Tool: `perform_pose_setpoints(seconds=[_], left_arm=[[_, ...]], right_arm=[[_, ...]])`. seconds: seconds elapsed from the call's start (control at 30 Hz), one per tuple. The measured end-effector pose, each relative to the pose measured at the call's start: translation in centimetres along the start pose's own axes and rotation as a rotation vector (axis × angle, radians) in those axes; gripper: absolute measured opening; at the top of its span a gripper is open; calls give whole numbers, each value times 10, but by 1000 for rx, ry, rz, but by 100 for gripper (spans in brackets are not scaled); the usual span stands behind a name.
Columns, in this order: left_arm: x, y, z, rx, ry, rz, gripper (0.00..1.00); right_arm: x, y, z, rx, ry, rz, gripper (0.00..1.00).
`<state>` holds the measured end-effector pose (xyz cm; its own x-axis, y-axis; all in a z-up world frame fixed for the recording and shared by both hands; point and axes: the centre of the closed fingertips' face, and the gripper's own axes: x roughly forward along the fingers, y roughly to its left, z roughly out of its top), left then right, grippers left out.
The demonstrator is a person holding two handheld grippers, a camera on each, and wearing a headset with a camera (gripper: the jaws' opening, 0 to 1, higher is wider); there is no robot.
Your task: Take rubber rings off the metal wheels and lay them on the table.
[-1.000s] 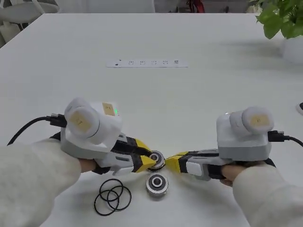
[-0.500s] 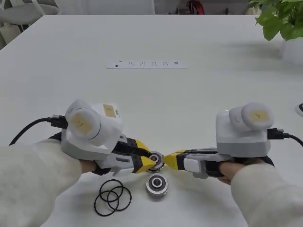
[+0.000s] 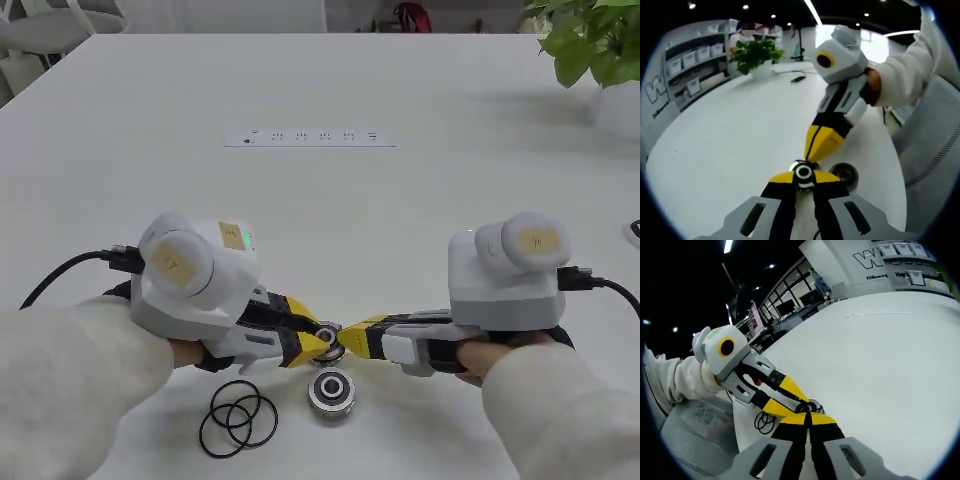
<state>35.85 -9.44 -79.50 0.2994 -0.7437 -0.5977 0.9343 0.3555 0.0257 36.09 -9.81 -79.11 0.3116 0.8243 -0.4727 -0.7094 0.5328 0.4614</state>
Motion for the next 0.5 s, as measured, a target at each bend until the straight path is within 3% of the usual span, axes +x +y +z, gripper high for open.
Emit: perform_pose_setpoints(seconds=[0.5], left_arm=[[0, 0, 0, 1, -4, 5, 13]], right_arm=[[1, 4, 3, -4, -16, 11, 0]])
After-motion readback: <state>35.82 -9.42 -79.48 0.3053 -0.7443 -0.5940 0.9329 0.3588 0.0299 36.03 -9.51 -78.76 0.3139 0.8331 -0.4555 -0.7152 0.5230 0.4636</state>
